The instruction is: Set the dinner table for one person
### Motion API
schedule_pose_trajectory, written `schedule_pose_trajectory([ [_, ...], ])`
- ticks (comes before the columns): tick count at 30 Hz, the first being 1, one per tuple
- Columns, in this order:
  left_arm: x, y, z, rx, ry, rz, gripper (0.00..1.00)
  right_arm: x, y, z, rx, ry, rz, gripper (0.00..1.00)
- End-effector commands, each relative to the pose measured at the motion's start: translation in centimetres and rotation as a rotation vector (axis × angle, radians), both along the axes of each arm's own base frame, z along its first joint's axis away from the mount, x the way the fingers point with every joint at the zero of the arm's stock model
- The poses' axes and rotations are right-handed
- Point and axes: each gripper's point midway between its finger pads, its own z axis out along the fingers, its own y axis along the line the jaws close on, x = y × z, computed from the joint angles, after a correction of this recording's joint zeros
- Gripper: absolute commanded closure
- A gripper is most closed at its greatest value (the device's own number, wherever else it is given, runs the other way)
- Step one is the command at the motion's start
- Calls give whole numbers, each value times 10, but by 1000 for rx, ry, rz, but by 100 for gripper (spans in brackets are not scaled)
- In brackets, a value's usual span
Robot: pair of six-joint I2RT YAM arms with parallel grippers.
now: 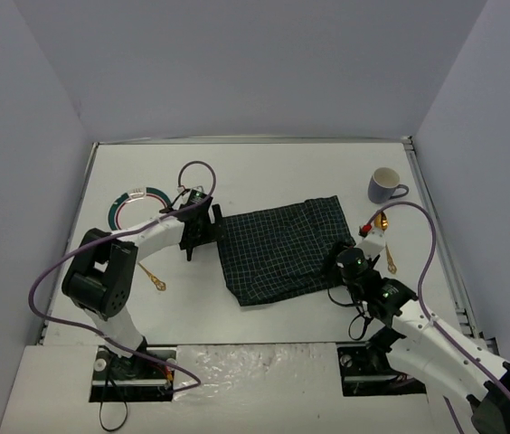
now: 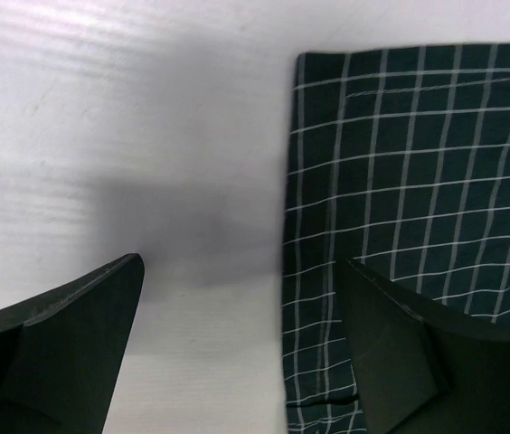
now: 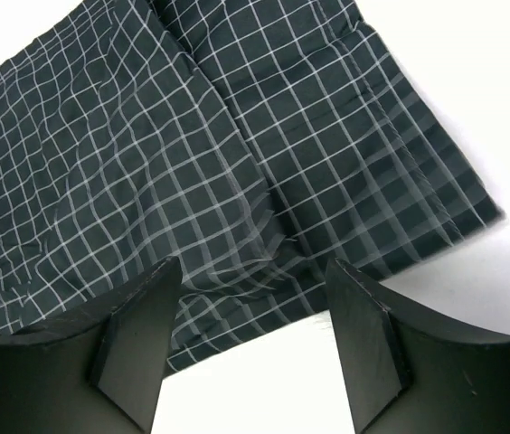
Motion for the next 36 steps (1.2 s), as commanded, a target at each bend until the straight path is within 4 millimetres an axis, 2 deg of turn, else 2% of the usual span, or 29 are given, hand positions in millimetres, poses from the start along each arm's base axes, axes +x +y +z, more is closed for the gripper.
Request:
schedule_pose_trajectory([
  [1,32,-29,42,-84,-139,-38,17,16,6,30,29,-46,-34,36],
  [5,27,-39,60,-102,-175,-73,19,25,6,47,-15,-62,-22,31],
  [7,18,-48,80,-109,-230,-134,21,27,5,49,-34,-60,-23,30],
  [9,3,-66,96,-100,-273,-219,23,29,6,50,-35,-56,-22,32],
  [12,-23,-92,120,-82,-349,-355,24,30,7,43,-29,-18,-24,33],
  [15,-43,-102,133,-59,-393,-409,24,29,2,23,-33,48,-36,33],
  [20,-57,-70,144,1,-396,-346,24,22,-1,-12,-11,159,-27,31],
  [22,-60,-57,151,27,-414,-326,24,21,3,-21,26,184,-12,31],
  [27,-65,-27,155,110,-398,-280,23,21,11,-47,68,239,12,33],
  [29,-67,-18,159,120,-405,-262,22,27,17,-48,91,223,28,36],
  [30,-67,-13,159,126,-403,-253,22,26,20,-51,96,233,37,38],
  [32,-68,0,158,143,-389,-226,22,29,24,-48,108,224,56,49],
  [36,-71,18,153,147,-368,-187,22,40,34,-27,118,164,96,82],
])
